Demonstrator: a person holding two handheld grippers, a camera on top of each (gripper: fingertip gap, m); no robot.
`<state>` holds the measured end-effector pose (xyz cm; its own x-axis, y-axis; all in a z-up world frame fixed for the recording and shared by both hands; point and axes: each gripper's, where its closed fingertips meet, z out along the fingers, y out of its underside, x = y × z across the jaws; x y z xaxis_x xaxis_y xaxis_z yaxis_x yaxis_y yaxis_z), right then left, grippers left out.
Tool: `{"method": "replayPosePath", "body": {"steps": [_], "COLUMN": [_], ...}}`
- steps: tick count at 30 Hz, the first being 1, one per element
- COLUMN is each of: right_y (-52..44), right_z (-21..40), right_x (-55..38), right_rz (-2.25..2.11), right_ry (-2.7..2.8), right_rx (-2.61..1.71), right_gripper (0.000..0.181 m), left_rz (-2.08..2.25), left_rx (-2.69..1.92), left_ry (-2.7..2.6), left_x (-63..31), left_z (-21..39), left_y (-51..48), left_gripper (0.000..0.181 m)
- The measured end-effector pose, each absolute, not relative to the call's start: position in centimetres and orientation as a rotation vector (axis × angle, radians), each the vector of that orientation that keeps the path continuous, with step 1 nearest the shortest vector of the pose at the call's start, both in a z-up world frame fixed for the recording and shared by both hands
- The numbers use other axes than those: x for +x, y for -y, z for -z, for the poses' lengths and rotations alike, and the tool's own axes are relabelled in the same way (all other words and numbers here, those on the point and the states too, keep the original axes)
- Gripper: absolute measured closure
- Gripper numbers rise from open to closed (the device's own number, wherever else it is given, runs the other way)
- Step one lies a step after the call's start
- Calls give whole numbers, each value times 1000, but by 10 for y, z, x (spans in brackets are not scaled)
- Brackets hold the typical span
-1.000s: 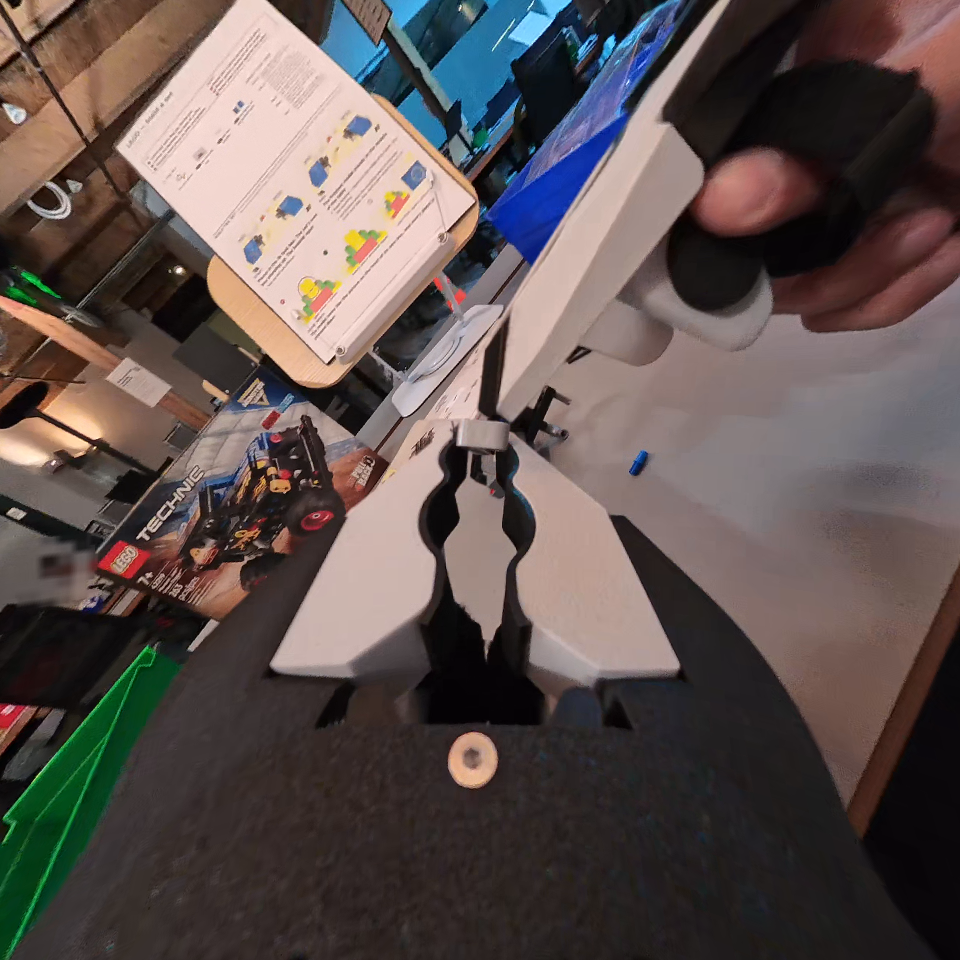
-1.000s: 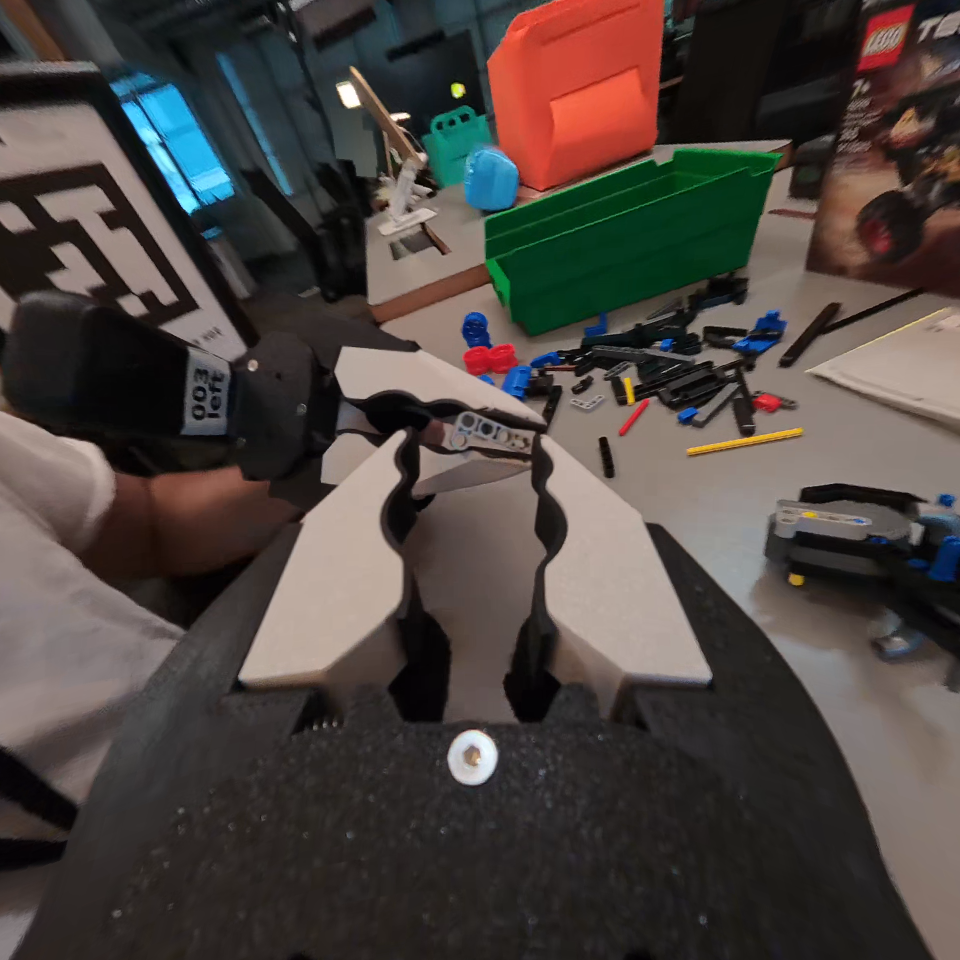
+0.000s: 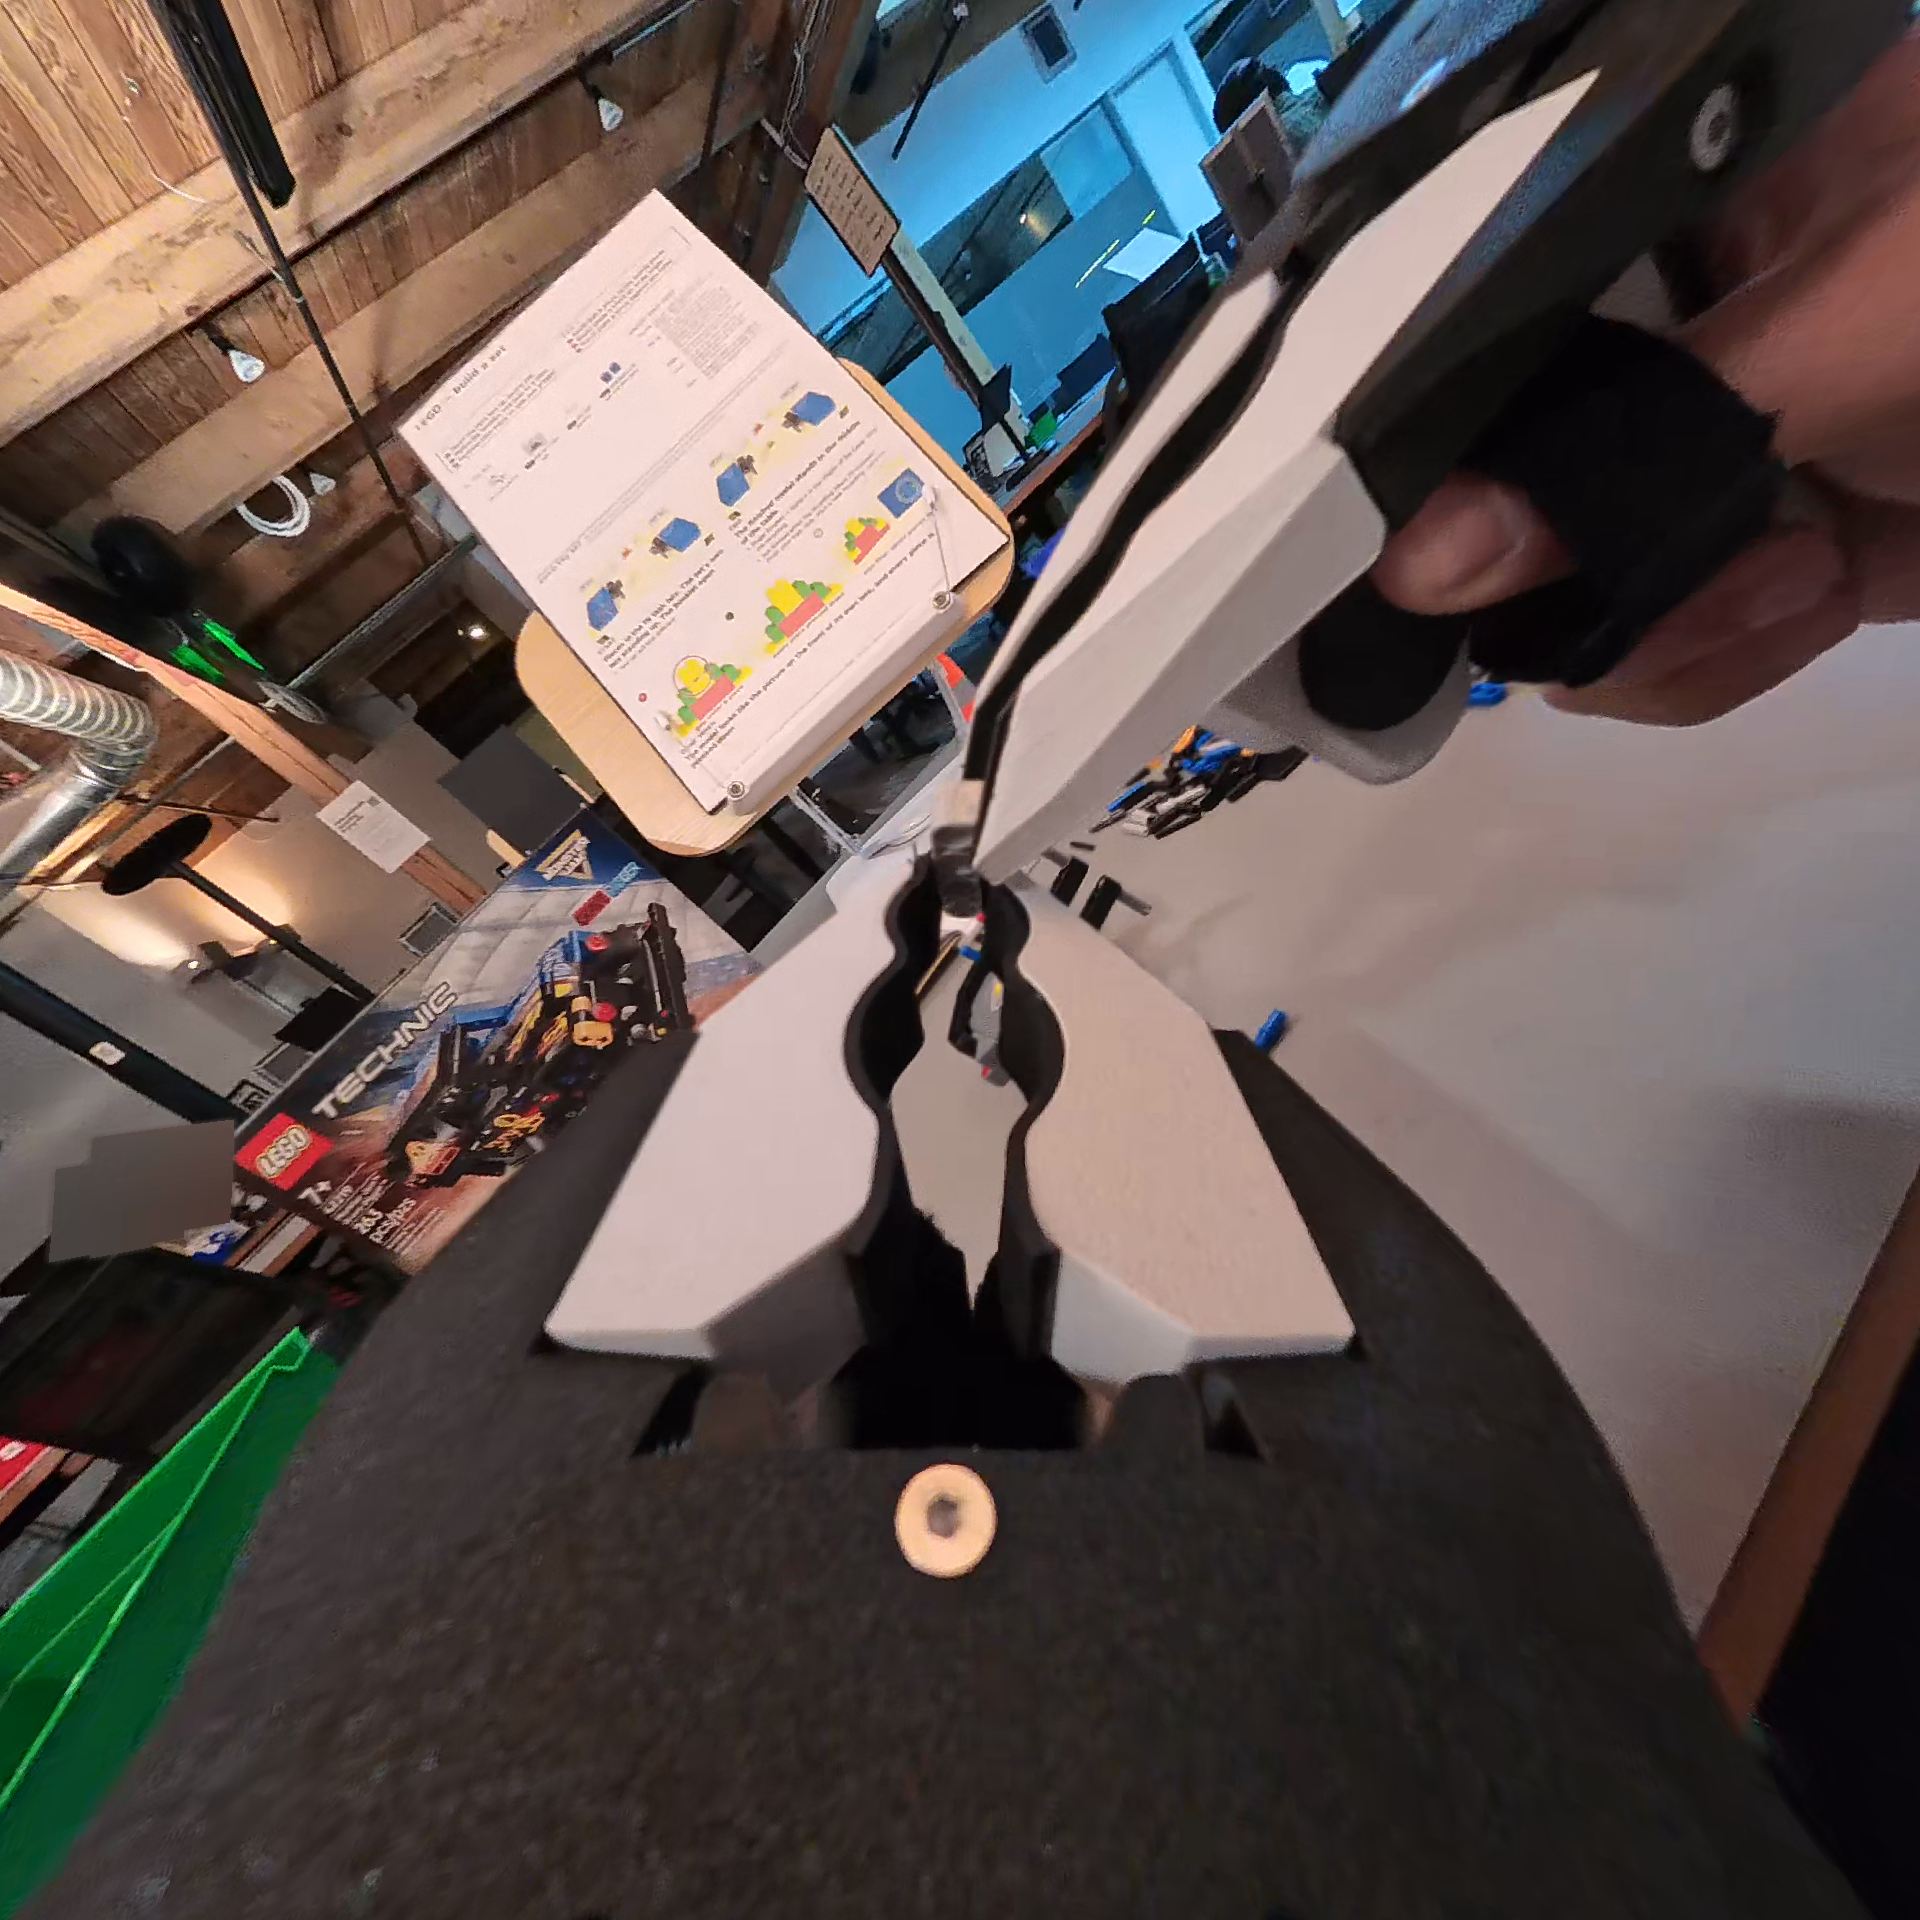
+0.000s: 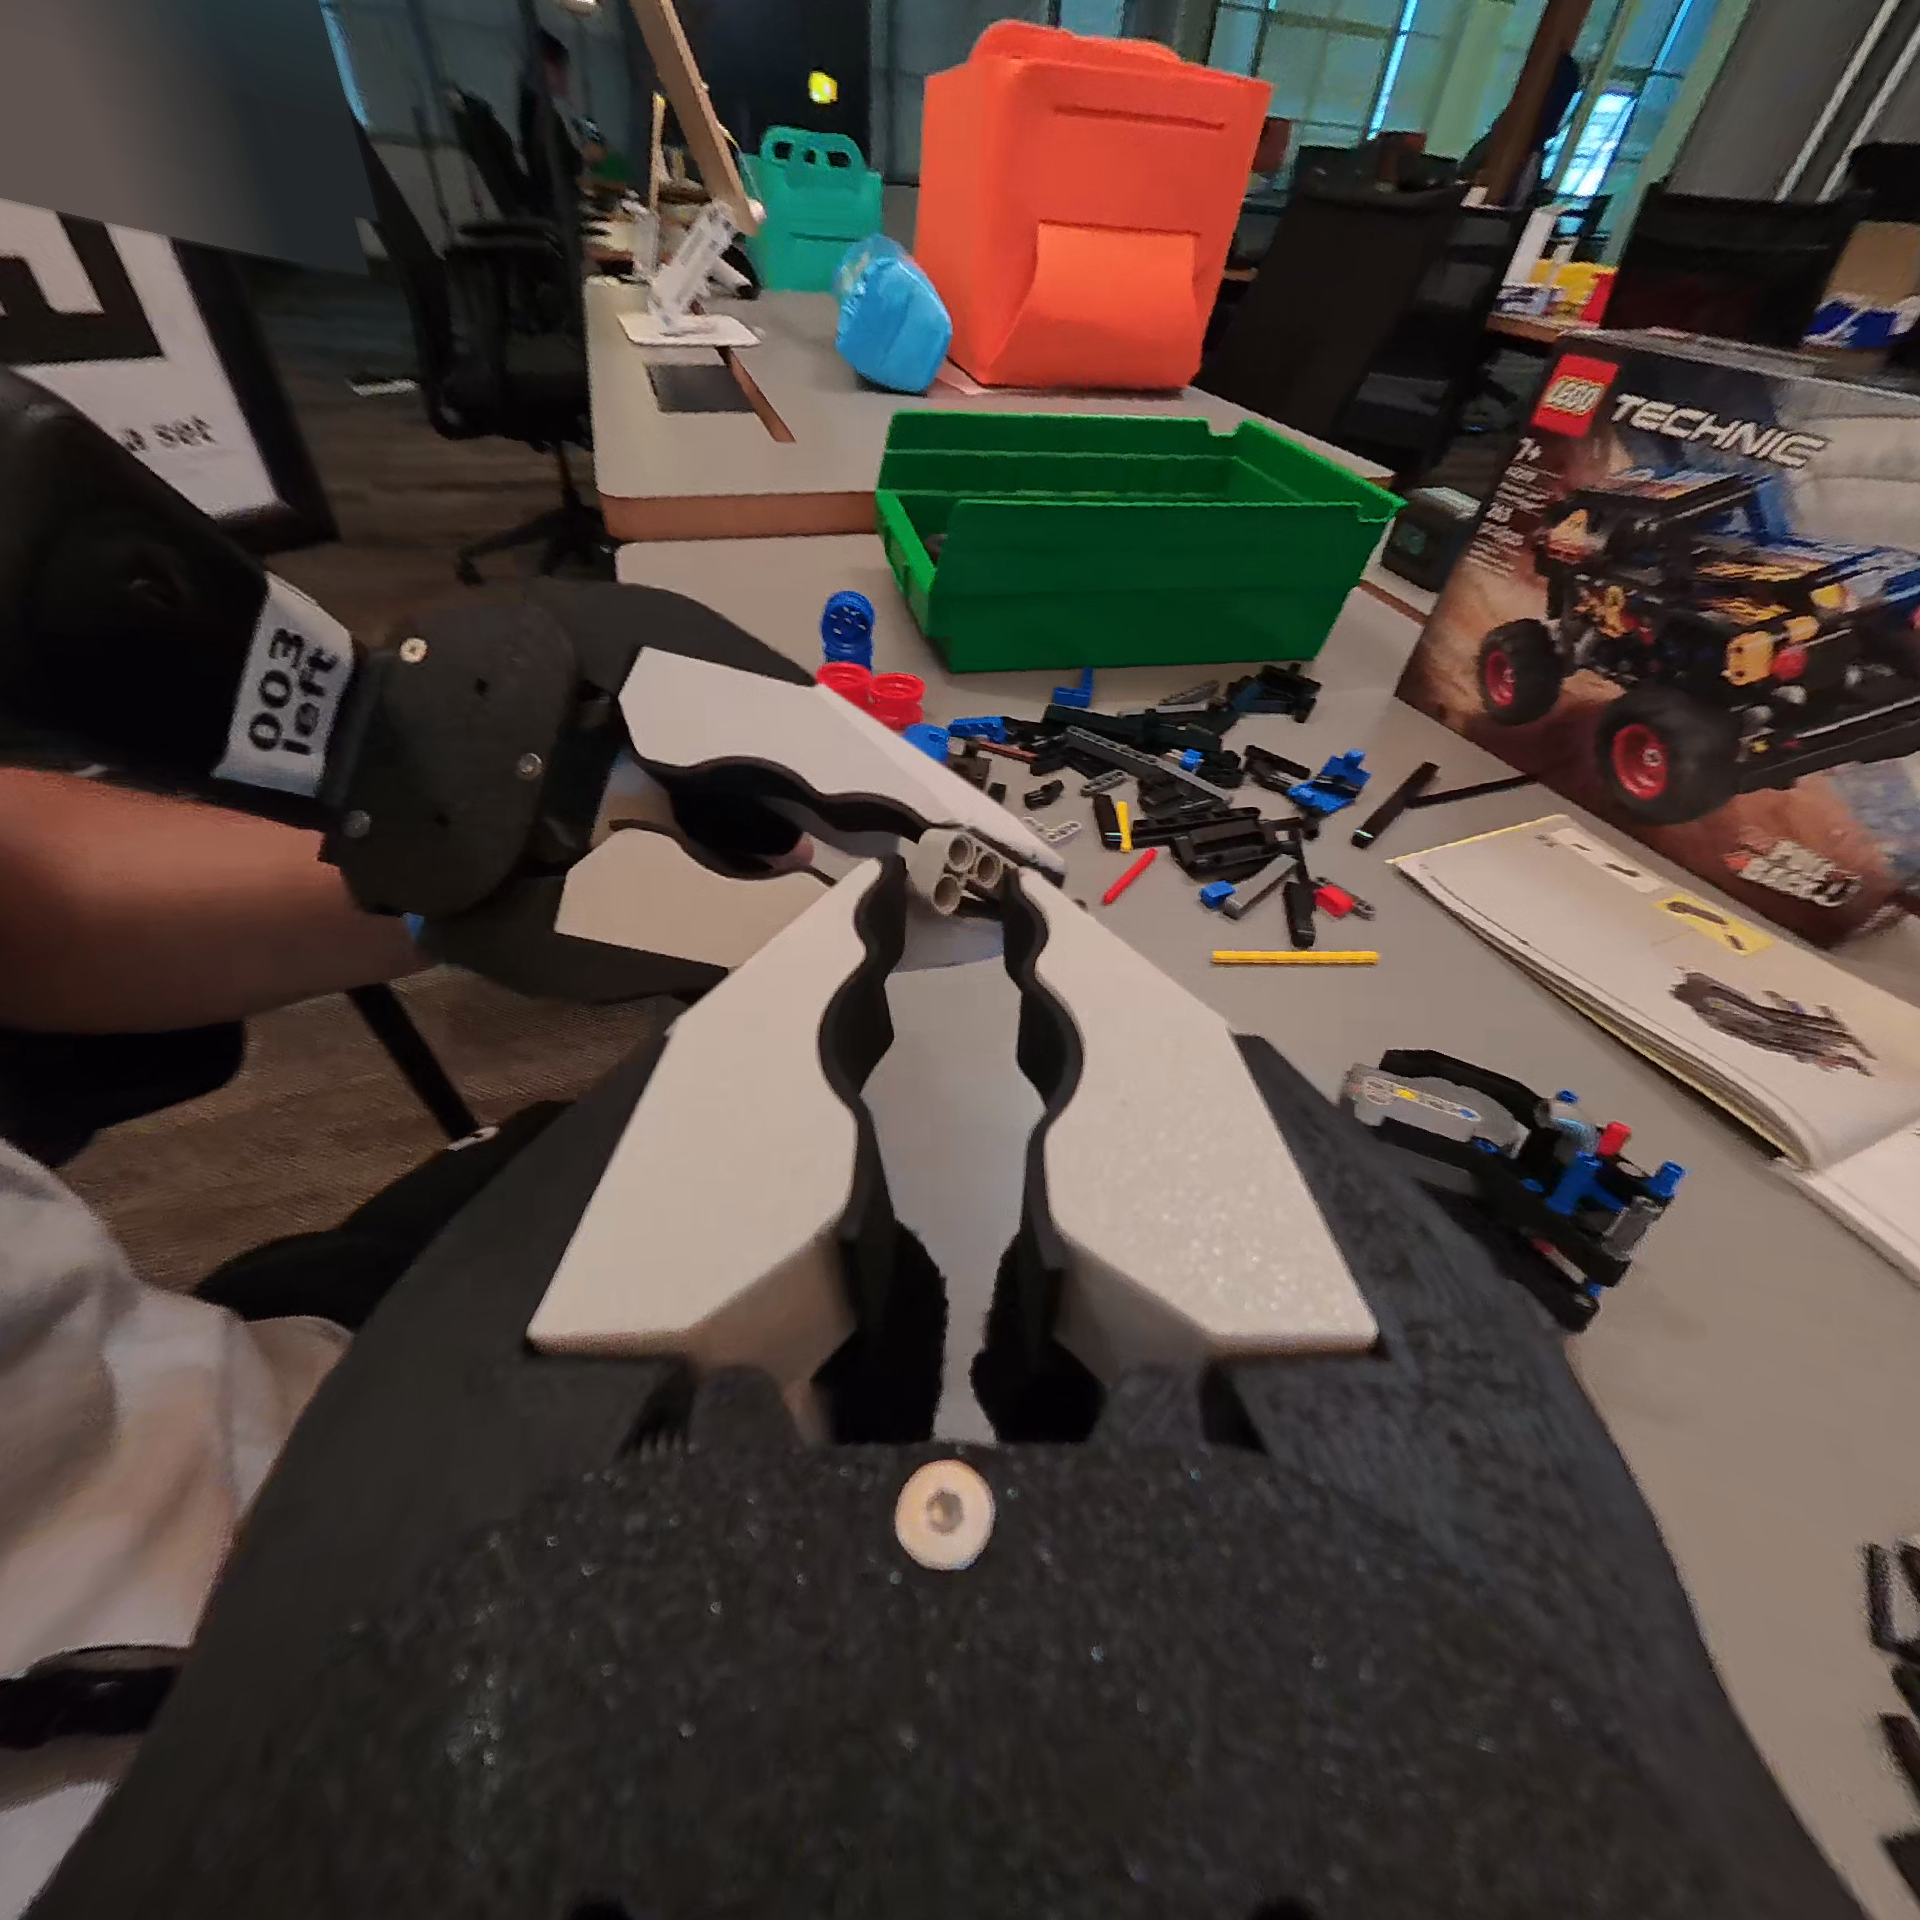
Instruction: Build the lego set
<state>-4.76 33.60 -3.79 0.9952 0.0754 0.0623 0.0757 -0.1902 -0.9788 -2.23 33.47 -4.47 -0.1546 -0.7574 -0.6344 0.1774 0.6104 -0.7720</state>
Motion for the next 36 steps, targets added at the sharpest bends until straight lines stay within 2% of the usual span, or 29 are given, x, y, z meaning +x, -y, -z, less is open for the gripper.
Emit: {"method": "replayPosePath", "body": {"steps": [6,16,18,23,29,36], "right_y": [-336,-338,-338,-327,-335,-337], "right_z": [38,37,34,11,27,31], "right_x": [-48,-46,-50,-69,-58,-55], "right_rz": [19,542,465,-183,197,150], "right_ry": [127,225,192,129,192,145], "right_rx": [-1769,-1786,-1767,-1672,-1735,-1725], "right_gripper": [163,169,168,164,176,180], "left_rz": [969,1067,1057,1036,1045,1028], "left_rx": [-528,-621,-581,-526,-537,-556], "left_ry": [-1541,-1532,-1505,-1466,-1486,-1509], "left_x": [-23,-19,-21,-24,-23,-22], "left_z": [46,50,45,41,42,48], "left_y": [-333,-332,-332,-335,-333,-333], "left_gripper": [176,176,176,175,176,176]}}
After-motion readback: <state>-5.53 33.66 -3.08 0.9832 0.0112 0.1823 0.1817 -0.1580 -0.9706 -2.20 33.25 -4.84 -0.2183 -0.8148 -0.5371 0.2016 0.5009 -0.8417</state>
